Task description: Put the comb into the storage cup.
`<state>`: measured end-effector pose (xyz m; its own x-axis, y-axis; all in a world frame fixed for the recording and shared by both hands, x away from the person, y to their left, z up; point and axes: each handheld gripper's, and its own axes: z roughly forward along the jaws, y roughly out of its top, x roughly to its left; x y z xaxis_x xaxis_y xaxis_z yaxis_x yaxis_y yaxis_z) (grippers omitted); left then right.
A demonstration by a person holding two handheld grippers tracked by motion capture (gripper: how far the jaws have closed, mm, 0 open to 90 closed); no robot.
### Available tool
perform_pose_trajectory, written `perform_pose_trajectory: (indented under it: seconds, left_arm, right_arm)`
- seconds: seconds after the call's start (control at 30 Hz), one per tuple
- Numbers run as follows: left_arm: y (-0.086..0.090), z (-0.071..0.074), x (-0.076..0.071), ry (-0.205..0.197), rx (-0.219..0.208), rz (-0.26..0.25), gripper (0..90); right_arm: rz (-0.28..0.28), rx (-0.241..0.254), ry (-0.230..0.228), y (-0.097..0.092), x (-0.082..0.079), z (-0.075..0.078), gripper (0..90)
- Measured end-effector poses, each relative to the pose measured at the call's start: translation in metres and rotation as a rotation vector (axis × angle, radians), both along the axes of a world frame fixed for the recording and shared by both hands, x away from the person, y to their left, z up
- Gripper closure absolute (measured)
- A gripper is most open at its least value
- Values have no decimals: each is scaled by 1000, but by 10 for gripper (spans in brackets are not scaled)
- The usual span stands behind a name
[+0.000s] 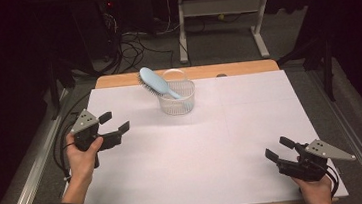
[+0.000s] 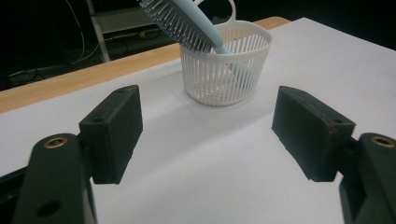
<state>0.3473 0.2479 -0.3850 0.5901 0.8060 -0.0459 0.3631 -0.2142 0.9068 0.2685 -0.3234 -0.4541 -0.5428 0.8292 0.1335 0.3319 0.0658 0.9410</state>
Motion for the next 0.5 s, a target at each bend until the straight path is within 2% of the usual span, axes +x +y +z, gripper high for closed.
perform_pose_trajectory:
  seconds: [0.5]
  left_arm:
    - [8, -5, -6, 2, -20, 17, 255]
  right_arm:
    - [-2, -2, -3, 0, 0, 0, 262]
